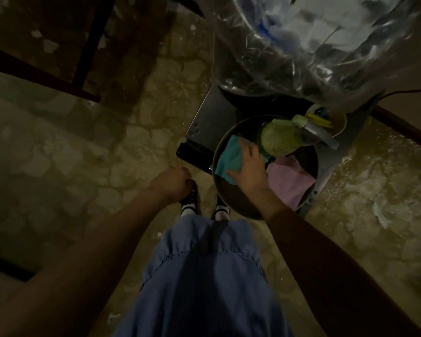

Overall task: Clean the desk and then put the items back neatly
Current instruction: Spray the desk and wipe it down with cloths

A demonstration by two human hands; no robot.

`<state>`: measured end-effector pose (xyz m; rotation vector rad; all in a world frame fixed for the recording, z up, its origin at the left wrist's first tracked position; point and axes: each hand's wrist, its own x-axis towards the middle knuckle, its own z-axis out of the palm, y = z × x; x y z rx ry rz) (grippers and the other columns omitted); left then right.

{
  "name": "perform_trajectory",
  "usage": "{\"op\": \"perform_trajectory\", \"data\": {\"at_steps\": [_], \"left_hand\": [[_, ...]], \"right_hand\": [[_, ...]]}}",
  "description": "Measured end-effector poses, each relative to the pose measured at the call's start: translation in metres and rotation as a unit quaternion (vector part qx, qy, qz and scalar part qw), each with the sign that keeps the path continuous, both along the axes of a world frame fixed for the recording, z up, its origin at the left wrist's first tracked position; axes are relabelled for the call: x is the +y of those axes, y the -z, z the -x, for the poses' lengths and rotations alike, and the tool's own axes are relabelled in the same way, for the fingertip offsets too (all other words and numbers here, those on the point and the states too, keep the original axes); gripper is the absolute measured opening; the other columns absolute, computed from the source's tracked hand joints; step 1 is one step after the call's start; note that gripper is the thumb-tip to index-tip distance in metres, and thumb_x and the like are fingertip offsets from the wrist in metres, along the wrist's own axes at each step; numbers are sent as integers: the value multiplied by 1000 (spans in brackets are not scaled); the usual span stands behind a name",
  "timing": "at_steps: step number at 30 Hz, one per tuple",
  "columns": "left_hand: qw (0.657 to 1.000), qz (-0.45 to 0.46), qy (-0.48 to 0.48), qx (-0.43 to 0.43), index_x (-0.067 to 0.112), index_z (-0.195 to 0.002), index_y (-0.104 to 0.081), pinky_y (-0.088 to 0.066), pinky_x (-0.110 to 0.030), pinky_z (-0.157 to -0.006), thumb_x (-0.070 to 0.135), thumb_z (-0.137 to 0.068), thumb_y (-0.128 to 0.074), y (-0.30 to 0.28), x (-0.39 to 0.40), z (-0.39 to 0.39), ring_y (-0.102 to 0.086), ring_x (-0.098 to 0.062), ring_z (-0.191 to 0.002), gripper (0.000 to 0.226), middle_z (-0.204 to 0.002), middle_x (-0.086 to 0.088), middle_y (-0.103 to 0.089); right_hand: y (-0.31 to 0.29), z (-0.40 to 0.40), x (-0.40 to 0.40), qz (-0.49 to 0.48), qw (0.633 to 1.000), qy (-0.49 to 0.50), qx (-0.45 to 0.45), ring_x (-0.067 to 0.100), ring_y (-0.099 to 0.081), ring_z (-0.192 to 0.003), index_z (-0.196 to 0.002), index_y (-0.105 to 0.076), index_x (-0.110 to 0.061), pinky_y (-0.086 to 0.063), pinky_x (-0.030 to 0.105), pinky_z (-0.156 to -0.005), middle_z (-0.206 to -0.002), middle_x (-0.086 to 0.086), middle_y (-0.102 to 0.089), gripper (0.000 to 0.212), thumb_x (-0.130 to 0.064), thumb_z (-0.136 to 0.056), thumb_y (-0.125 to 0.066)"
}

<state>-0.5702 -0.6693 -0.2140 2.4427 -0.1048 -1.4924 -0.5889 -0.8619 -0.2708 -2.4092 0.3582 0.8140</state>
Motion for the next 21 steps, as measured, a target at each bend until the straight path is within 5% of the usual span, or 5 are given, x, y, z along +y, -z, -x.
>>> {"op": "perform_trajectory", "data": {"at_steps": [11,21], "left_hand": [[999,27,-30,2,10,-123,-54,-40,-31,-81,26,-95,-49,18,-9,0,-54,-26,-110,32,-123,-12,-56],[998,46,-26,-23,6,-121,-55,-43,-31,-82,23,-94,-52,9,-6,-6,-57,-25,-106,32,-118,-13,-60]], "right_hand": [[7,6,-1,63,995,-43,-72,27,-45,-118,-118,-58,-8,-30,34,-99,-122,13,-56,33,-21,-88,-62],[-17,16,5,-10,998,-22,-58,30,-39,-125,-97,-66,-3,-32,39,-103,-135,12,-49,27,-11,-72,-73]]}}
